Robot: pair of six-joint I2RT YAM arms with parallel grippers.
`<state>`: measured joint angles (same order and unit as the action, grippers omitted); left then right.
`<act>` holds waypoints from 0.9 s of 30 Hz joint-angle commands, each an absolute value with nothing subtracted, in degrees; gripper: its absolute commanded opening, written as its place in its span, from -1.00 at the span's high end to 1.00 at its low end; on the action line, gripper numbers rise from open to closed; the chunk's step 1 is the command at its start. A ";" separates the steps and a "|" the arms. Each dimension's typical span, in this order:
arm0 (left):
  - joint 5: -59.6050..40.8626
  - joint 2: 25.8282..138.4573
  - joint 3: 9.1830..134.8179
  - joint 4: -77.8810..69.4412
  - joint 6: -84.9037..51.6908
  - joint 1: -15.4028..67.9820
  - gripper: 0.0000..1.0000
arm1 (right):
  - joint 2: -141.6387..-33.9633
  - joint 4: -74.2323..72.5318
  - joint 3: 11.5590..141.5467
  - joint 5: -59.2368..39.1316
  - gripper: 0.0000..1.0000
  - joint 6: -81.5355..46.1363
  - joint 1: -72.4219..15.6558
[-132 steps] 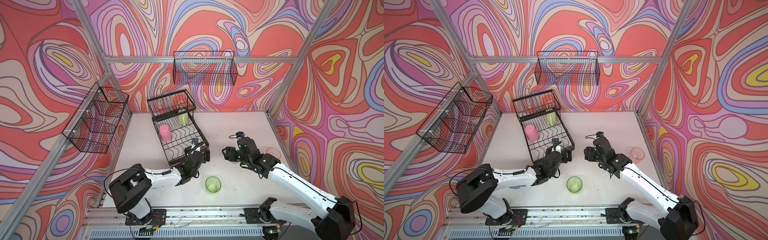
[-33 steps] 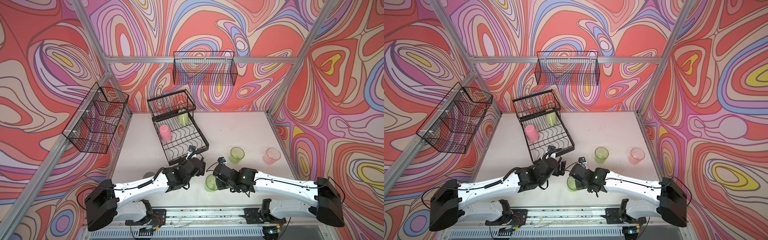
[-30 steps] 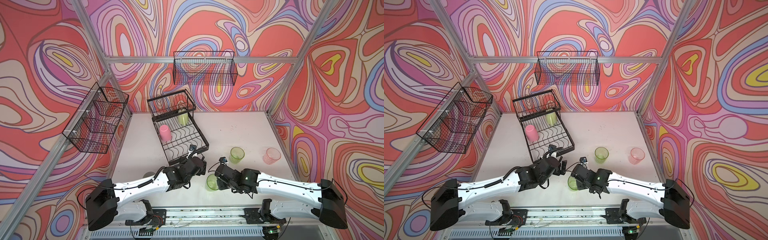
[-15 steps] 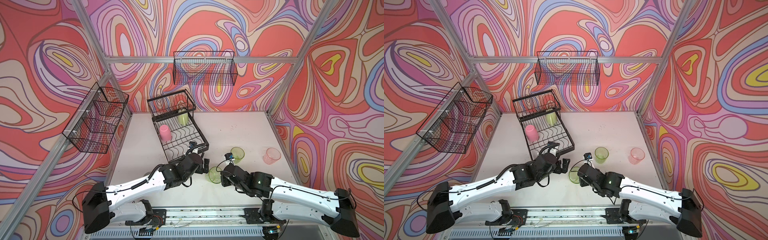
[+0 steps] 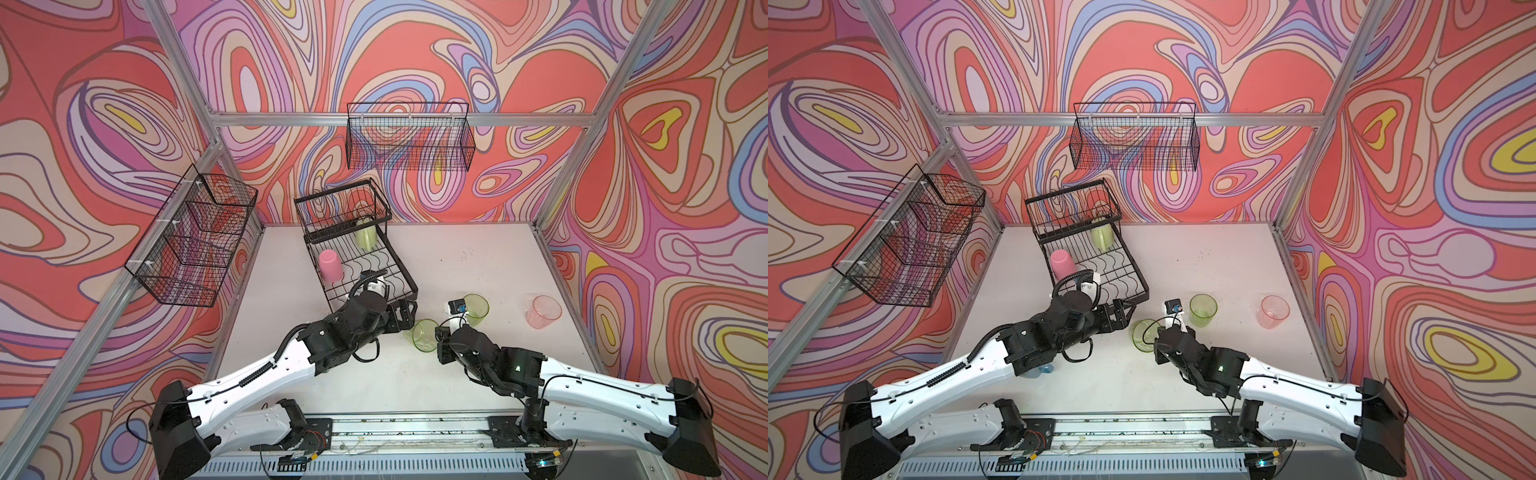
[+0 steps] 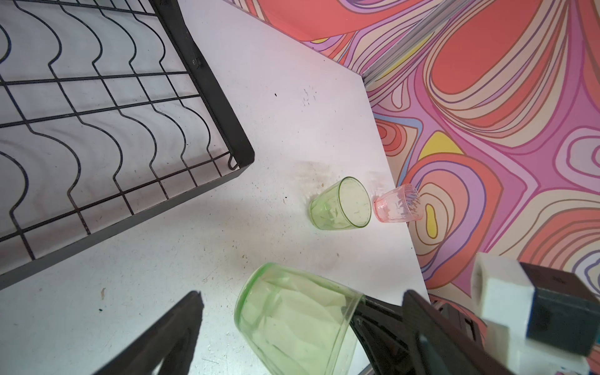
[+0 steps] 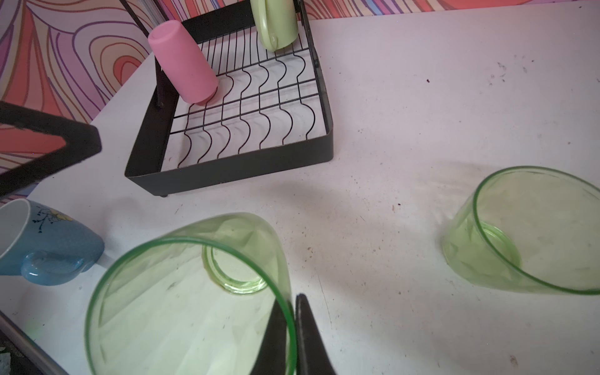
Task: Load the cups into the dish rack
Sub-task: 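Lift the green glass and carry it toward the left gripper with the right gripper, then grasp the green glass's body with the left gripper while the right gripper holds it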
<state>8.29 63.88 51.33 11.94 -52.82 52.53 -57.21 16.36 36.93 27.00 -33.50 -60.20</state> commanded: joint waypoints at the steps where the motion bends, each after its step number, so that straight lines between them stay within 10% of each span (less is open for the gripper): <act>1: 7.48 63.98 53.29 14.43 -54.78 51.28 -0.95 | -57.76 13.50 38.75 21.65 1.00 -33.10 -54.49; 27: 1.70 62.22 52.39 7.60 -75.32 43.60 -0.95 | -66.27 -25.65 36.58 0.02 1.00 -24.46 -37.18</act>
<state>3.42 62.24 52.31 10.81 -69.95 44.60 -64.05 -14.28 37.23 1.67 -27.68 -37.63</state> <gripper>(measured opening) 0.974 0.051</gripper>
